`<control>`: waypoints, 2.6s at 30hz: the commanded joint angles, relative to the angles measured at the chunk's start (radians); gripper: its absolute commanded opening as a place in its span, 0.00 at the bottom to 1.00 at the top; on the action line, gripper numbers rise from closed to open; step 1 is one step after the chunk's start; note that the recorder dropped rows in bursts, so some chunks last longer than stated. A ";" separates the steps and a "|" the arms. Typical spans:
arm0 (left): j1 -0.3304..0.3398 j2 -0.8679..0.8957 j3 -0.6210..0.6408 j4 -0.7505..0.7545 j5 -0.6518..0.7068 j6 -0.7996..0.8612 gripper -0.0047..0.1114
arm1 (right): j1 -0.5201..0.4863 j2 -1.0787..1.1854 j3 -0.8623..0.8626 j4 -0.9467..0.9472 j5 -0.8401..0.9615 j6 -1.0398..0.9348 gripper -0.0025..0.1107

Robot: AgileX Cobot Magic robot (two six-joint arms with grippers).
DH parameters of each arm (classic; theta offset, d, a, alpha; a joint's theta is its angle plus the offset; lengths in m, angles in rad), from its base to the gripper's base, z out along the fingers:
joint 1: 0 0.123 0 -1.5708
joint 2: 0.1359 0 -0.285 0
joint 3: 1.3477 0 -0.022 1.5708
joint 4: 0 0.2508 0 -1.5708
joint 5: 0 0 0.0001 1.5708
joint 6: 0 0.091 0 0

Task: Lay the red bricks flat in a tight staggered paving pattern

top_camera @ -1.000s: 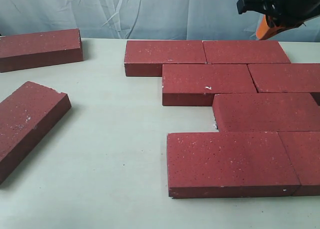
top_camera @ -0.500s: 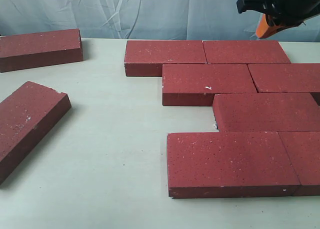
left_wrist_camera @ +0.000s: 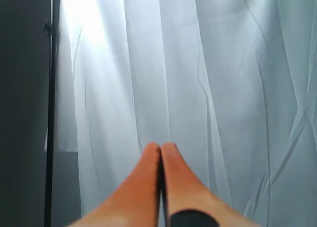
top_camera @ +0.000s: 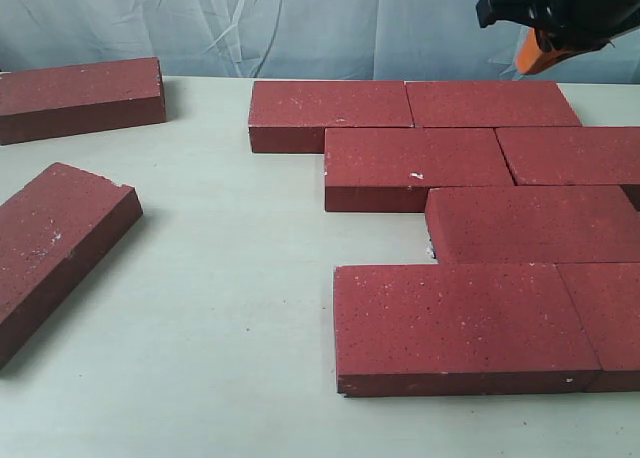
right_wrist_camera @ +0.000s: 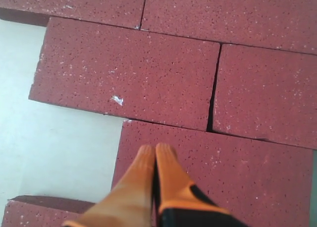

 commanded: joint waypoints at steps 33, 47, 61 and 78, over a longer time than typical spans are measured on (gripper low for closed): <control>0.000 1.341 -0.889 -0.109 1.201 0.165 0.04 | -0.006 -0.005 0.008 -0.002 -0.050 -0.008 0.02; 0.000 1.537 -0.918 -0.156 0.945 0.106 0.04 | -0.006 -0.005 0.008 -0.004 -0.069 -0.008 0.02; 0.000 1.682 -0.918 -0.100 0.935 0.106 0.04 | -0.006 -0.005 0.008 -0.002 -0.068 -0.008 0.02; 0.000 1.747 -0.918 -0.161 0.916 0.160 0.04 | -0.006 -0.005 0.008 -0.002 -0.086 -0.006 0.02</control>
